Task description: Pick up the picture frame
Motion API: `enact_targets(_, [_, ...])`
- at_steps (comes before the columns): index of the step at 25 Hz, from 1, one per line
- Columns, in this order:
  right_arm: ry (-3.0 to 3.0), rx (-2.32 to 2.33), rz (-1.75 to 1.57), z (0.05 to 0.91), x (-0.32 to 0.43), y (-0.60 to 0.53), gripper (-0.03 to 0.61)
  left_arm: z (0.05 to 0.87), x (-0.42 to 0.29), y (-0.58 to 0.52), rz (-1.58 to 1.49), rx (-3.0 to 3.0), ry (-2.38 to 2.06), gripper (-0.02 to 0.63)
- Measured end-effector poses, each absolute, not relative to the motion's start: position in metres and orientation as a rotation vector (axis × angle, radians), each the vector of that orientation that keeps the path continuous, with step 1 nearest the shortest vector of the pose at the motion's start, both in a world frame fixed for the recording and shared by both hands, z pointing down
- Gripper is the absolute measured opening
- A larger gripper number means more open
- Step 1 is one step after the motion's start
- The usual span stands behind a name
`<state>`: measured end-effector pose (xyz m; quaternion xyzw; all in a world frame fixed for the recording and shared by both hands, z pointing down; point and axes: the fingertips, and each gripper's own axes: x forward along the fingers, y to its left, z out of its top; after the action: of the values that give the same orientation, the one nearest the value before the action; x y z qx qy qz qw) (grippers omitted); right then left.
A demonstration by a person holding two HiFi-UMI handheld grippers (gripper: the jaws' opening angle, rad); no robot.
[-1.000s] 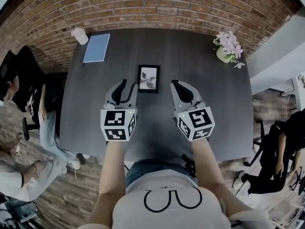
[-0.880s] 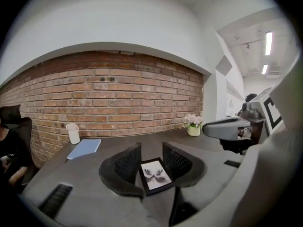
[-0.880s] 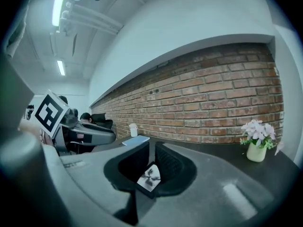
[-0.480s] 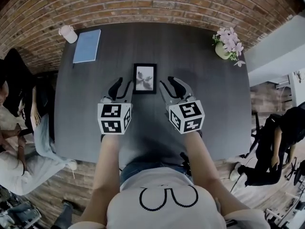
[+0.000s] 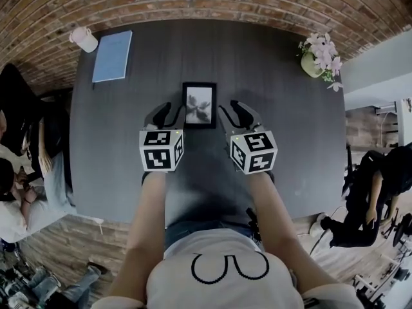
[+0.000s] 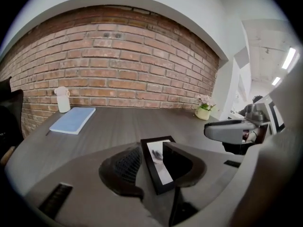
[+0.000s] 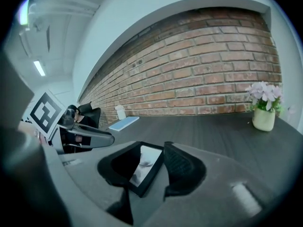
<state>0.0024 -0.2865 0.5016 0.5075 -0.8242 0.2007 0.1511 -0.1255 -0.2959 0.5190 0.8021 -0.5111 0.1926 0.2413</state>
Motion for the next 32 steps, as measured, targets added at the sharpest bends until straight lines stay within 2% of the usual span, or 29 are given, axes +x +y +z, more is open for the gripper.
enact_targets(7, [-2.314, 1.454, 0.635, 0.528, 0.005, -0.303, 0.190, 0.561, -0.116, -0.307, 0.598, 2.100, -1.325, 0.135])
enact_targets(17, [-2.313, 1.408, 0.674, 0.546, 0.003, -0.310, 0.192, 0.603, -0.106, -0.310, 0.678, 1.947, -1.258, 0.117])
enact_targets(32, [-2.326, 1.413, 0.698, 0.543, 0.002, -0.305, 0.192, 0.610, -0.108, -0.309, 0.482, 1.767, -1.156, 0.074])
